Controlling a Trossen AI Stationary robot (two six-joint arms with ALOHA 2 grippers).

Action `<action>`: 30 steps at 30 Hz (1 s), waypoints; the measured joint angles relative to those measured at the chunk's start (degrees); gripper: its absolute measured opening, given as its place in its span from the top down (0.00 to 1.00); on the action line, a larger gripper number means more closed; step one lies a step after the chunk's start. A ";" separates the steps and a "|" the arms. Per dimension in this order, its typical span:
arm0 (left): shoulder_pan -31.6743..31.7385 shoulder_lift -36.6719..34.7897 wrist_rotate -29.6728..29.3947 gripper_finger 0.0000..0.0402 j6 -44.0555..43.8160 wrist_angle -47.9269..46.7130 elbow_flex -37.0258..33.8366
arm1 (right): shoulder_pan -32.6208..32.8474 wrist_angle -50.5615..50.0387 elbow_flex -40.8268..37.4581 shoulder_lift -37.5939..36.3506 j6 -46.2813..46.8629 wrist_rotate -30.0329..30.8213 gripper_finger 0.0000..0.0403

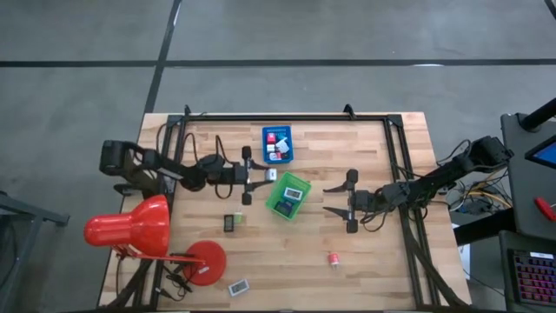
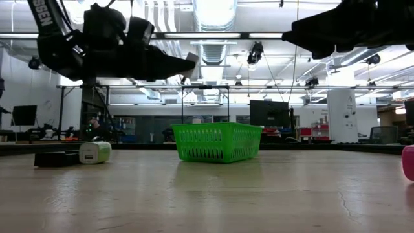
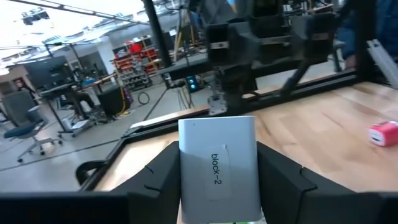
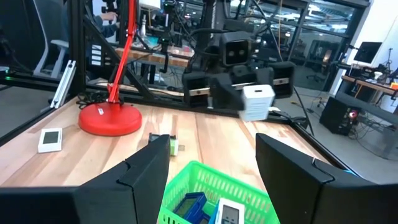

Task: Pick & Place Office items
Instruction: Put the big white charger adapter into the blue bin

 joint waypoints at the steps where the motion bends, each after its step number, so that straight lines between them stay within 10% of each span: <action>1: 0.73 0.16 0.30 0.61 -0.02 -0.02 0.35 | 0.00 0.00 -0.03 0.00 0.00 0.00 0.43; 10: 6.44 6.63 3.52 0.61 -0.44 -1.44 7.91 | 0.00 0.00 -0.13 0.00 0.00 0.00 0.43; 30: 19.33 13.56 5.47 0.61 -1.12 -38.38 30.16 | 0.00 -0.11 -0.63 0.00 0.22 0.02 0.43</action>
